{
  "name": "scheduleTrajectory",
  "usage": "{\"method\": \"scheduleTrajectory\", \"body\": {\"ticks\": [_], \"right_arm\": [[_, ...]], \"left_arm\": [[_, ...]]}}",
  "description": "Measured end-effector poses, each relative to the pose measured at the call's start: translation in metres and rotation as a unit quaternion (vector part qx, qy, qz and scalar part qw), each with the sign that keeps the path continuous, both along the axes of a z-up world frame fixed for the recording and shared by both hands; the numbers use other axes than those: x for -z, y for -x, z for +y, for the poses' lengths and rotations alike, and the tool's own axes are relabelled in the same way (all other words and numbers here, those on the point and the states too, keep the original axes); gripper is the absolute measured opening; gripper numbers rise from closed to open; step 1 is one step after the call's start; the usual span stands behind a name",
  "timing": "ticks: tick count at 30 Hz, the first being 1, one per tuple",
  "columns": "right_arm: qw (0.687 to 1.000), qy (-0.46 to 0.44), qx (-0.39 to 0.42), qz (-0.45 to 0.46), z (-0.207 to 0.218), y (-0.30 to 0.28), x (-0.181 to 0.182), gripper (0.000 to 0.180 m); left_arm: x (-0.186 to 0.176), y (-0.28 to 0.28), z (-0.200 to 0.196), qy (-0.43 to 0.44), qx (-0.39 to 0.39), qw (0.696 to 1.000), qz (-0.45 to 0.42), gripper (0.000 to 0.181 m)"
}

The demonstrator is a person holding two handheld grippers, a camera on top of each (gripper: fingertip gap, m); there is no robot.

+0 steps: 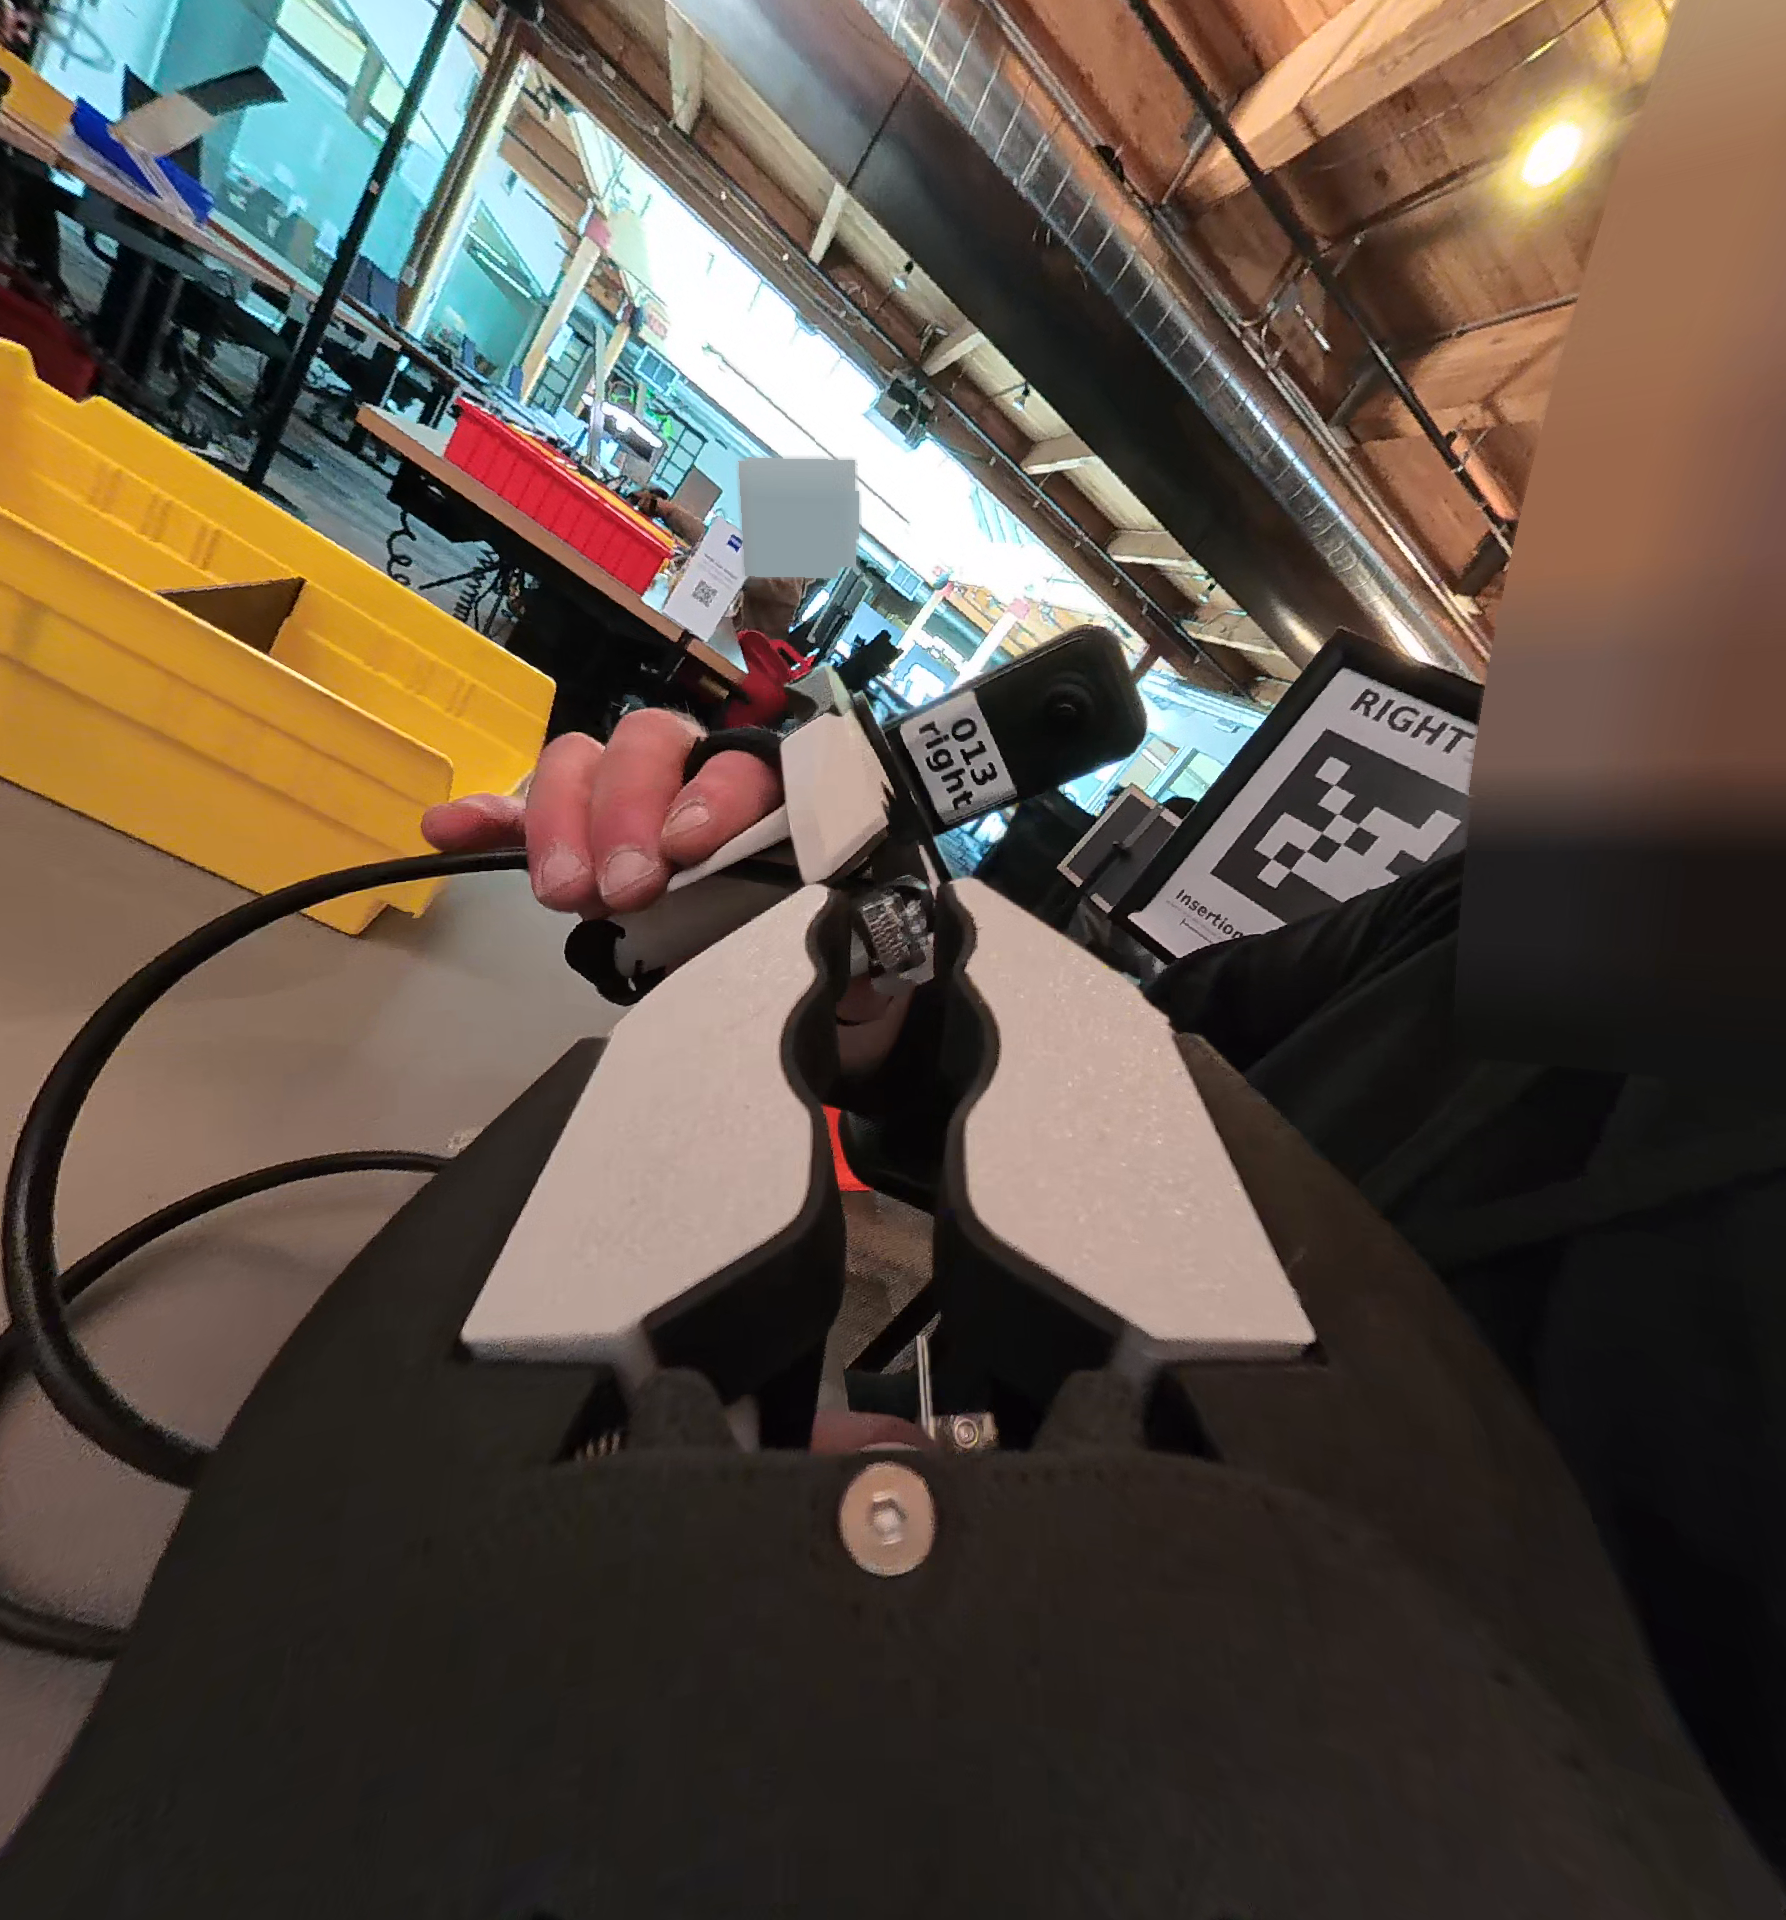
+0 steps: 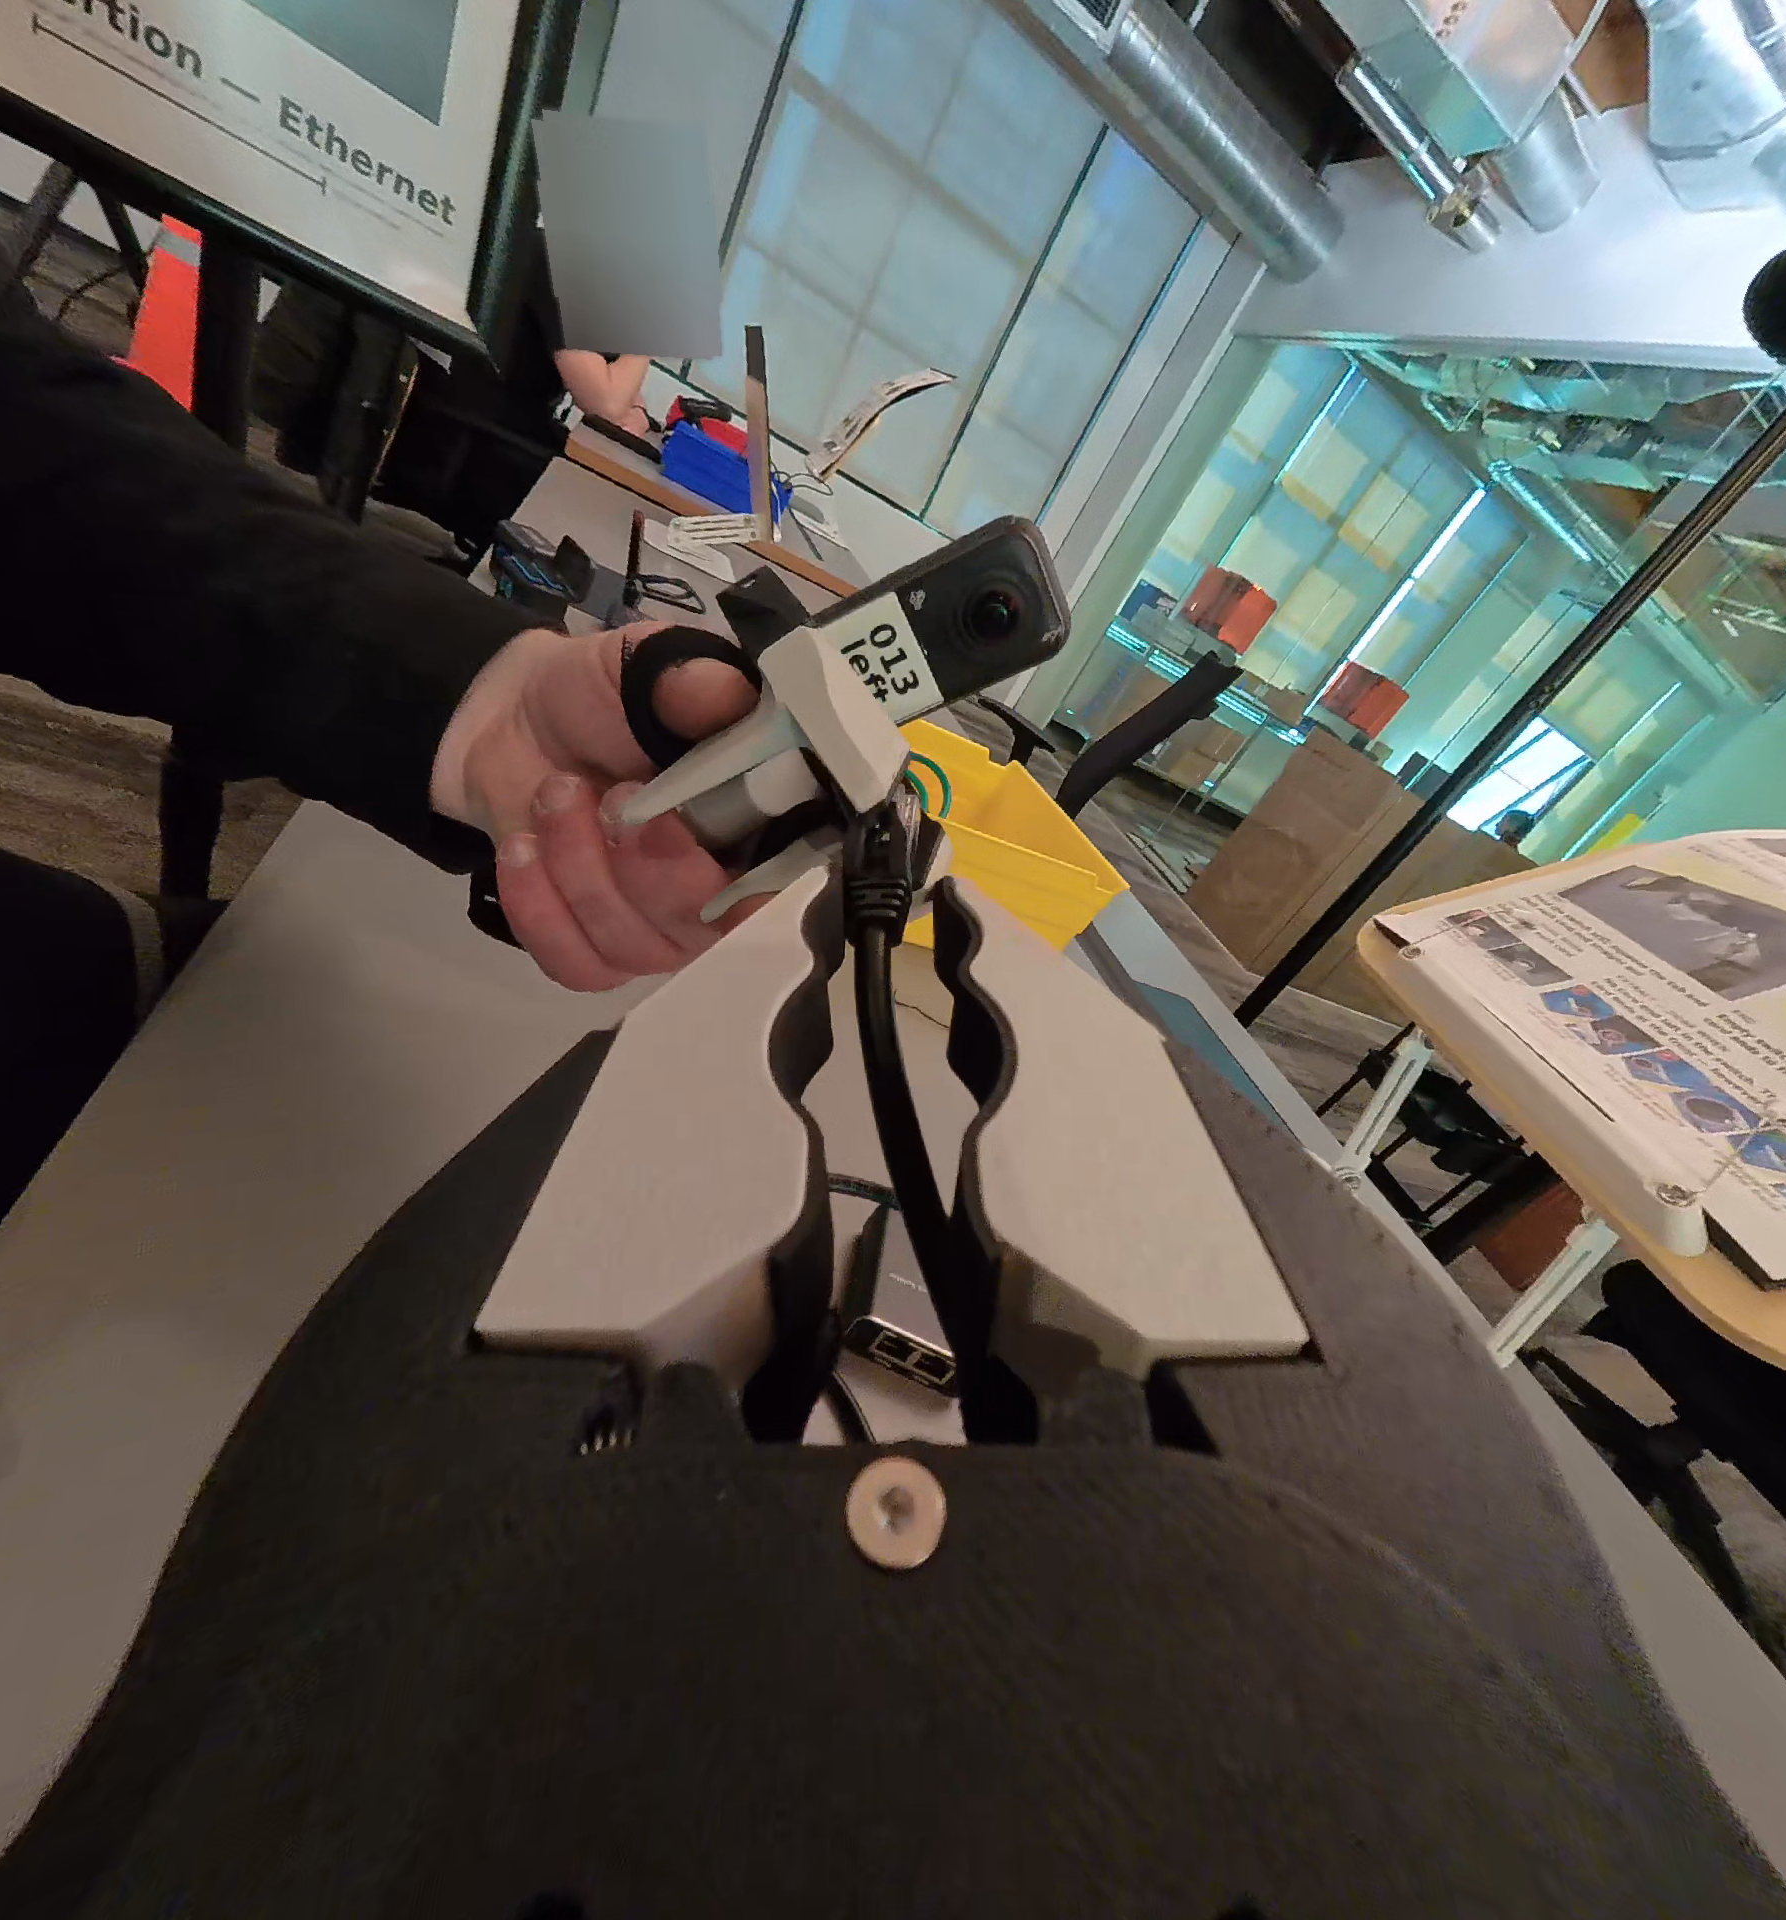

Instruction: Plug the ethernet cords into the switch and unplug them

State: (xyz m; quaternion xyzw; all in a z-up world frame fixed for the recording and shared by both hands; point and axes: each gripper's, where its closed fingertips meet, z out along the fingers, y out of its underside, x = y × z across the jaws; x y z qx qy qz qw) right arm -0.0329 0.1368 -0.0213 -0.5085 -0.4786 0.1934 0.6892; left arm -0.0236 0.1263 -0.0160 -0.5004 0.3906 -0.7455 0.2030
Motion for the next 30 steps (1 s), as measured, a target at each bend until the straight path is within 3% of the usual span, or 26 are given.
{"method": "scheduleTrajectory", "body": {"ticks": [12, 24, 27, 30], "right_arm": [[0.999, -0.047, 0.025, -0.010, -0.006, 0.003, -0.010, 0.010], [0.999, 0.006, 0.032, -0.026, 0.002, 0.000, 0.003, 0.009], [0.998, 0.035, 0.037, -0.025, 0.008, -0.008, 0.011, 0.009], [0.997, 0.058, 0.052, -0.023, 0.017, -0.020, 0.018, 0.010]], "left_arm": [[-0.009, 0.003, -0.003, 0.051, 0.022, 0.997, -0.049, 0.015], [0.004, -0.001, 0.006, 0.081, 0.019, 0.995, -0.045, 0.015], [0.017, 0.000, 0.032, 0.038, -0.054, 0.998, -0.011, 0.038], [0.029, 0.010, 0.065, -0.053, -0.135, 0.989, 0.038, 0.045]]}}
